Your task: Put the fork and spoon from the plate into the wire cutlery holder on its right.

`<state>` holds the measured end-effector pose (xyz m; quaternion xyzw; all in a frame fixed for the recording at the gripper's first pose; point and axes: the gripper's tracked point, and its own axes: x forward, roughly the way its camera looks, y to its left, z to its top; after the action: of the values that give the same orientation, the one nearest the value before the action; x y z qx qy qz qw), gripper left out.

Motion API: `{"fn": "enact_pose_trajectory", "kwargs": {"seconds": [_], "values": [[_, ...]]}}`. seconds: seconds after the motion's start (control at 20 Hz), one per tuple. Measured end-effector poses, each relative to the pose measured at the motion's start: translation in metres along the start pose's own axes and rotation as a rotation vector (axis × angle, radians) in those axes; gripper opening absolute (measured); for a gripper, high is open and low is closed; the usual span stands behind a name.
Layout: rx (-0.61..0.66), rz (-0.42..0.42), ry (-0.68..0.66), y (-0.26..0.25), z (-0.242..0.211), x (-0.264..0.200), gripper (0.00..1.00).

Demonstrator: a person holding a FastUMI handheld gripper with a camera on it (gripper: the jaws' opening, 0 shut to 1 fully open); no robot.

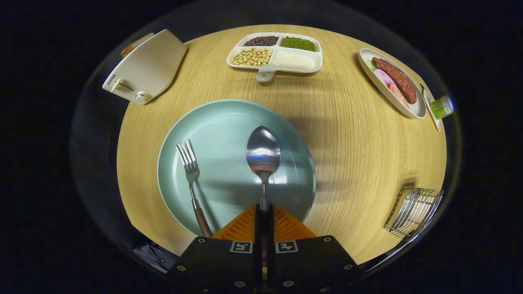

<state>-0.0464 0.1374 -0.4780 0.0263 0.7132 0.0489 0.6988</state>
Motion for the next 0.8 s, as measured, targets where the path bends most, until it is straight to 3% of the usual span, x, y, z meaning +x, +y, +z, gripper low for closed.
{"fn": "enact_pose_trajectory", "kwargs": {"seconds": [0.35, 0.6, 0.8], "values": [[0.012, 0.044, -0.111, -0.002, 0.005, -0.026, 0.05], [0.050, 0.108, -0.233, -0.009, 0.011, -0.074, 0.05], [0.084, 0.096, -0.330, -0.041, 0.003, -0.119, 0.05]]}}
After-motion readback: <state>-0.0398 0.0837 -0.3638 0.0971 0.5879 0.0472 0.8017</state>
